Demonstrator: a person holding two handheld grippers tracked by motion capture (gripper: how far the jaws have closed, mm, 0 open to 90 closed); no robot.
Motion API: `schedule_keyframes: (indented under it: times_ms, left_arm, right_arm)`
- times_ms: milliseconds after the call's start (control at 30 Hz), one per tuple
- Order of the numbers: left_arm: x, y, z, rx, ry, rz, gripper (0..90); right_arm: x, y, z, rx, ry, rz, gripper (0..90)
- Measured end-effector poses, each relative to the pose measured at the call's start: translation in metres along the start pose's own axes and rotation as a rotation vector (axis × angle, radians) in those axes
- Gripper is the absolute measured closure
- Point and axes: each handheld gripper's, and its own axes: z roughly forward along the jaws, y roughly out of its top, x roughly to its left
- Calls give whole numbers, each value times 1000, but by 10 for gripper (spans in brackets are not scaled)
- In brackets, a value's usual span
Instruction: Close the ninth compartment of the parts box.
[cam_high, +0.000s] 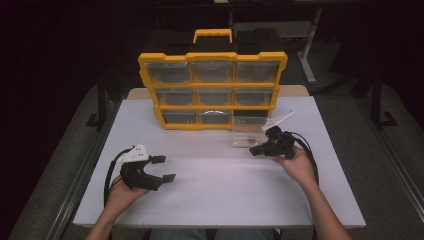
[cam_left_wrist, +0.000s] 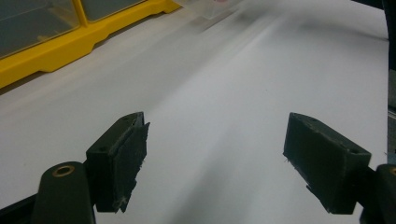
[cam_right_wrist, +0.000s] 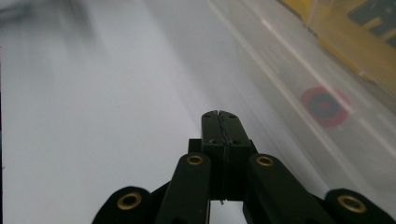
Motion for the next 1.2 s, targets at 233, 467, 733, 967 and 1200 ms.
schedule_keyframes:
  times_ms: [233, 467, 733, 967, 1200]
  left_arm:
    - [-1, 0, 0, 0, 0, 2, 212]
    - [1, 0, -1, -4, 0, 10, 212]
    - [1, 0, -1, -5, 2, 9, 212]
    - [1, 0, -1, -5, 2, 11, 212]
    - [1, 0, -1, -4, 0, 10, 212]
  right_arm:
    - [2, 14, -3, 17, -28, -12, 886]
    - [-2, 23, -5, 14, -43, -4, 887]
    - [-4, 24, -1, 18, -51, -7, 887]
    - [-5, 27, -1, 19, -53, -1, 887]
    - [-6, 29, -1, 15, -53, -3, 888]
